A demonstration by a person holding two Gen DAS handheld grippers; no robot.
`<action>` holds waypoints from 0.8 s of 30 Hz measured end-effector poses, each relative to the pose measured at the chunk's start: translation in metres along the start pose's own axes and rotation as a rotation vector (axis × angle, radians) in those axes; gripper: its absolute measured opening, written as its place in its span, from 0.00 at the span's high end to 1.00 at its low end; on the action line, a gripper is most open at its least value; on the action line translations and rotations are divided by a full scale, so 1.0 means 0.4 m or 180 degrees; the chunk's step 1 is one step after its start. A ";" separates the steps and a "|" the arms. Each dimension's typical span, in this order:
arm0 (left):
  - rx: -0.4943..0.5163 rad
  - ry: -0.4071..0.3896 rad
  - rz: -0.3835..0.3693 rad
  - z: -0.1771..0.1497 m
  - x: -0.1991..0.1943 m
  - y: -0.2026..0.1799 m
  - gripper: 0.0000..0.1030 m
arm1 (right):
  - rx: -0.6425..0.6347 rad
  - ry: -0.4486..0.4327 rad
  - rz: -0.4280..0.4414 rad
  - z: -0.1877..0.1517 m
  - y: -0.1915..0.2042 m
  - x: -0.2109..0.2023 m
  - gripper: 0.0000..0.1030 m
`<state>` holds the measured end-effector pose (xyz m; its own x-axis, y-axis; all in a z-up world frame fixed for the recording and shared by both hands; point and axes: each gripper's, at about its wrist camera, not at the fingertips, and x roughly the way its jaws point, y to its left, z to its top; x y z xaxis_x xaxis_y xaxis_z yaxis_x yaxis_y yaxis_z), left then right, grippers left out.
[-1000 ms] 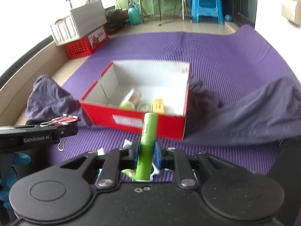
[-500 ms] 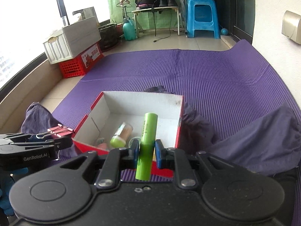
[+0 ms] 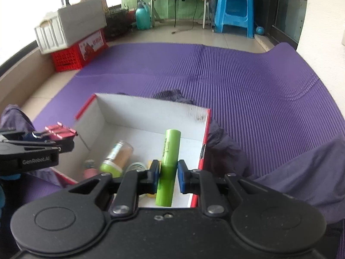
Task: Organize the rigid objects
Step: 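Carry the binder clip and highlighter over the red shoebox with both tools, then open both tools to drop the clip and highlighter into the box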
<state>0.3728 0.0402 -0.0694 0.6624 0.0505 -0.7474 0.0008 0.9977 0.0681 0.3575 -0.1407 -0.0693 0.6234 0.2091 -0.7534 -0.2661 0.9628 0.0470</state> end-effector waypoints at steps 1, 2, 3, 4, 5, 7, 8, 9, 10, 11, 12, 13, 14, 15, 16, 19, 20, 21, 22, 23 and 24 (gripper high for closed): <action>0.0035 0.0017 0.0011 0.005 0.017 -0.004 0.52 | -0.0010 0.0031 -0.0012 0.001 0.000 0.016 0.84; 0.0066 0.0041 0.0030 0.009 0.037 -0.007 0.52 | -0.0021 0.0070 -0.0022 0.004 0.002 0.039 0.84; 0.0087 0.0061 0.0042 0.012 0.052 -0.010 0.52 | -0.0022 0.0101 -0.0020 0.006 0.003 0.057 0.84; 0.0120 0.0089 0.0052 0.015 0.072 -0.014 0.52 | -0.0017 0.0136 -0.0013 0.007 0.004 0.076 0.84; 0.0144 0.0112 0.0060 0.016 0.087 -0.018 0.52 | -0.0016 0.0162 -0.0005 0.009 0.006 0.091 0.84; 0.0203 0.0166 0.0088 0.019 0.120 -0.023 0.52 | -0.0011 0.0219 0.0008 0.009 0.013 0.122 0.84; 0.0232 0.0202 0.0117 0.019 0.138 -0.027 0.52 | -0.0017 0.0254 0.0013 0.008 0.018 0.140 0.84; 0.0238 0.0249 0.0136 0.018 0.156 -0.030 0.52 | -0.0029 0.0279 0.0013 0.008 0.022 0.153 0.84; 0.0236 0.0293 0.0138 0.019 0.172 -0.030 0.52 | -0.0043 0.0303 0.0013 0.010 0.026 0.166 0.84; 0.0236 0.0324 0.0141 0.018 0.184 -0.030 0.52 | -0.0056 0.0324 0.0017 0.009 0.028 0.178 0.84; 0.0249 0.0354 0.0151 0.017 0.196 -0.031 0.52 | -0.0063 0.0348 0.0015 0.008 0.031 0.190 0.84; 0.0269 0.0371 0.0167 0.015 0.205 -0.031 0.52 | -0.0073 0.0374 0.0011 0.006 0.033 0.201 0.84; 0.0307 0.0392 0.0202 0.014 0.216 -0.034 0.52 | -0.0088 0.0394 -0.0003 0.007 0.034 0.212 0.84; 0.0341 0.0411 0.0235 0.013 0.225 -0.038 0.52 | -0.0115 0.0418 -0.0036 0.005 0.036 0.223 0.84; 0.0368 0.0429 0.0250 0.015 0.234 -0.041 0.52 | -0.0140 0.0445 -0.0055 0.003 0.038 0.235 0.84; 0.0443 0.0513 0.0250 0.017 0.258 -0.049 0.52 | -0.0175 0.0510 -0.0093 -0.003 0.042 0.258 0.84; 0.0455 0.0531 0.0246 0.017 0.264 -0.052 0.52 | -0.0185 0.0524 -0.0105 -0.004 0.042 0.264 0.84; 0.0459 0.0544 0.0238 0.016 0.268 -0.057 0.52 | -0.0187 0.0548 -0.0105 -0.006 0.043 0.270 0.84; 0.0453 0.0538 0.0244 0.016 0.271 -0.058 0.52 | -0.0173 0.0568 -0.0085 -0.007 0.044 0.273 0.84; 0.0438 0.0533 0.0249 0.016 0.273 -0.058 0.52 | -0.0156 0.0583 -0.0060 -0.010 0.044 0.276 0.84; 0.0419 0.0538 0.0241 0.019 0.278 -0.056 0.52 | -0.0151 0.0594 -0.0049 -0.013 0.046 0.279 0.84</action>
<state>0.4519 0.0231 -0.1490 0.5293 0.1429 -0.8363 0.0610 0.9767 0.2055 0.4183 -0.1007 -0.1559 0.4815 0.1549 -0.8627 -0.2947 0.9556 0.0070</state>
